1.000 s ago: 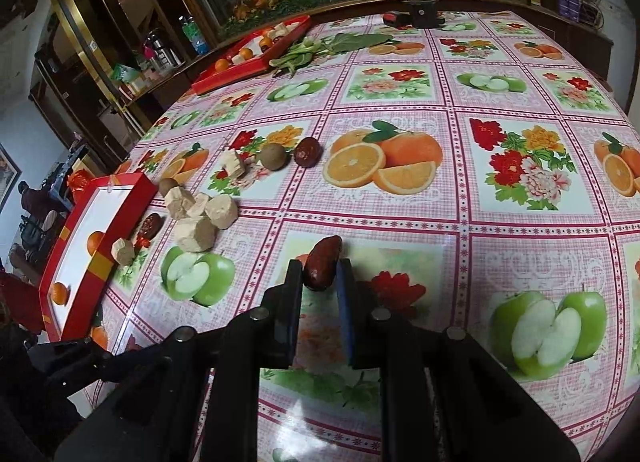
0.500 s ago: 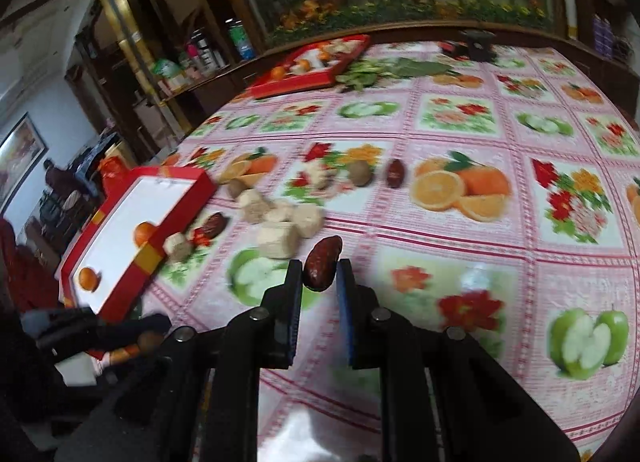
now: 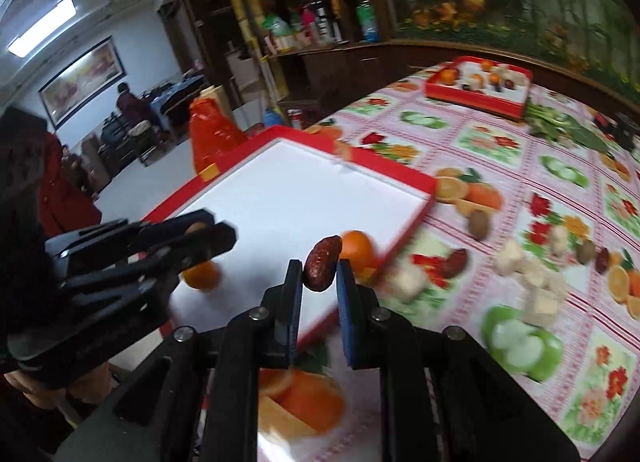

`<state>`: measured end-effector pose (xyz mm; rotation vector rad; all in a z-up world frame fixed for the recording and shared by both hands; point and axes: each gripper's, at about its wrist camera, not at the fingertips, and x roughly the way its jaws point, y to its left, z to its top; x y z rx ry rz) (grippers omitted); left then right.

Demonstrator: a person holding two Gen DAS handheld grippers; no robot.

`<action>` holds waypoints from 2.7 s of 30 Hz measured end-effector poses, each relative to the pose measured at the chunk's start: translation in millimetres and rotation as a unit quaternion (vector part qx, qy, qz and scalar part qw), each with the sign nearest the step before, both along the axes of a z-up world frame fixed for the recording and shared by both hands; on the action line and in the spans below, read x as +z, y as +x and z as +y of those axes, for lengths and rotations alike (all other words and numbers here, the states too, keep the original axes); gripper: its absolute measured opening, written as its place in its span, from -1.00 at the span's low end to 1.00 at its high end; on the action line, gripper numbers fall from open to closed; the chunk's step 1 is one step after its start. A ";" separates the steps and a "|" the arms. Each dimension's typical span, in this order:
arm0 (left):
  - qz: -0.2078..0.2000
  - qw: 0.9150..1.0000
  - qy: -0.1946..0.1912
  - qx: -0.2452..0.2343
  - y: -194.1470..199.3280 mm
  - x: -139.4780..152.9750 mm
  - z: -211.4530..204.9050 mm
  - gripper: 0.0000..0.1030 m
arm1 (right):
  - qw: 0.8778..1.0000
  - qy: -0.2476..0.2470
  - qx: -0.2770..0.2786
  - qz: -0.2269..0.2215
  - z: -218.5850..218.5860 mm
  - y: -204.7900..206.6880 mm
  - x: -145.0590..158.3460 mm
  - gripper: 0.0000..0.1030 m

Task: Organize fruits
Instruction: 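Carry the date and kiwi over the white tray and open both tools, then grasp a pale cube with the left tool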

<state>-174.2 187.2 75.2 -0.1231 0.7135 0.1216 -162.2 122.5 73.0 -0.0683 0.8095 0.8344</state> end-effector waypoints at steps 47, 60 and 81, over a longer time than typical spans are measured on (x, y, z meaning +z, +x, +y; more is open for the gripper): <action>0.060 0.986 -0.039 -0.152 22.4 -30.2 -86.3 0.56 | 0.983 0.009 -0.180 0.041 -145.0 40.7 -26.2 -0.38; 0.094 0.976 -0.034 -0.191 37.5 -50.9 -112.9 0.55 | 0.980 -0.041 -0.188 0.053 -127.1 59.5 -38.2 -0.28; 0.083 0.982 0.001 -0.168 87.4 -55.6 -87.5 0.23 | 0.972 -0.034 -0.213 0.093 -139.1 75.8 -48.5 -0.41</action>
